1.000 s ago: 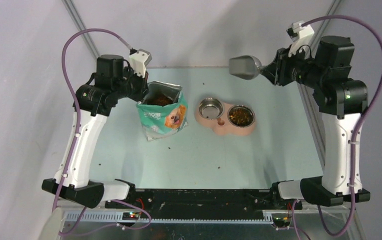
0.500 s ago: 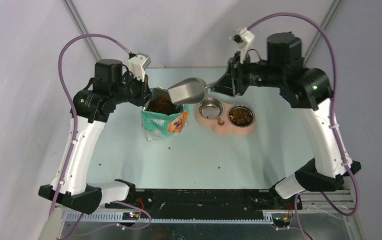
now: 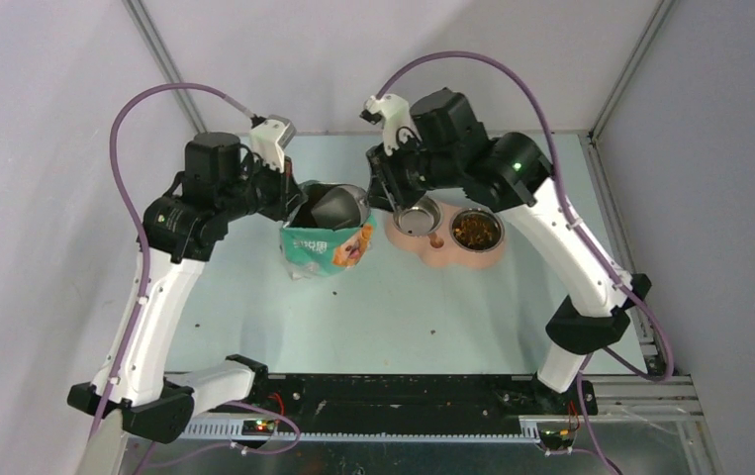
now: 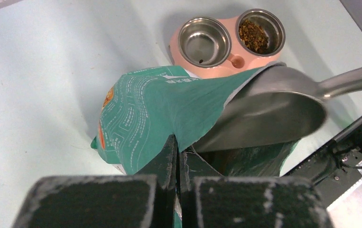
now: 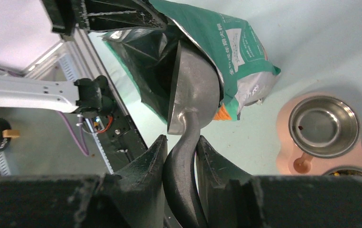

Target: Serve the pet food

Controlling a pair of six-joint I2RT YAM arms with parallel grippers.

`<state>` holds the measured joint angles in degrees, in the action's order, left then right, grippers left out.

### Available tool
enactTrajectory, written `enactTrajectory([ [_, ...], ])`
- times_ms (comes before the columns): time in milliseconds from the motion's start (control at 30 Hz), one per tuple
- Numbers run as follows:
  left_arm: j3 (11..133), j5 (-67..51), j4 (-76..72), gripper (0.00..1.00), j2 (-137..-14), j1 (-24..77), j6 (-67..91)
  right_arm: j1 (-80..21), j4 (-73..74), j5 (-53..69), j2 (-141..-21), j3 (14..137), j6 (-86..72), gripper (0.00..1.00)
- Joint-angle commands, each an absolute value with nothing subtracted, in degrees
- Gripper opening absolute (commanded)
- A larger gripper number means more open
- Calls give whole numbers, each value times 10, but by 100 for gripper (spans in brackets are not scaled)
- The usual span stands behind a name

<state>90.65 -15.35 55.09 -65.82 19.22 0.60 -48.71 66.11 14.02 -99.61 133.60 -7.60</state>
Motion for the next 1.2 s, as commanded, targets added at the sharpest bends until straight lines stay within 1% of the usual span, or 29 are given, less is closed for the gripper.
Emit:
enactTrajectory([
  [0,901,-95,520,0,-643,212,25,-497,639,-30,-1025,1346,-99,0],
  [167,894,-51,516,0,-656,240,22,-511,636,-65,-1073,1373,-102,0],
  [400,894,-56,508,0,-665,242,73,-528,635,-111,-1108,1351,-112,0],
  [667,870,-63,504,0,-669,242,131,-527,643,-98,-1155,1331,-112,0],
  [833,855,-53,495,0,-673,242,138,-537,647,-99,-1167,1270,-119,0],
  [900,853,-51,494,0,-671,242,135,-540,646,-84,-1168,1248,-131,0],
  [967,852,-45,495,0,-670,242,128,-537,645,-33,-1171,1250,-139,0],
  [1033,850,-37,494,0,-668,240,119,-533,641,56,-1173,1265,-144,0],
  [1167,845,-18,490,0,-667,237,98,-516,625,178,-1164,1283,-162,0],
])
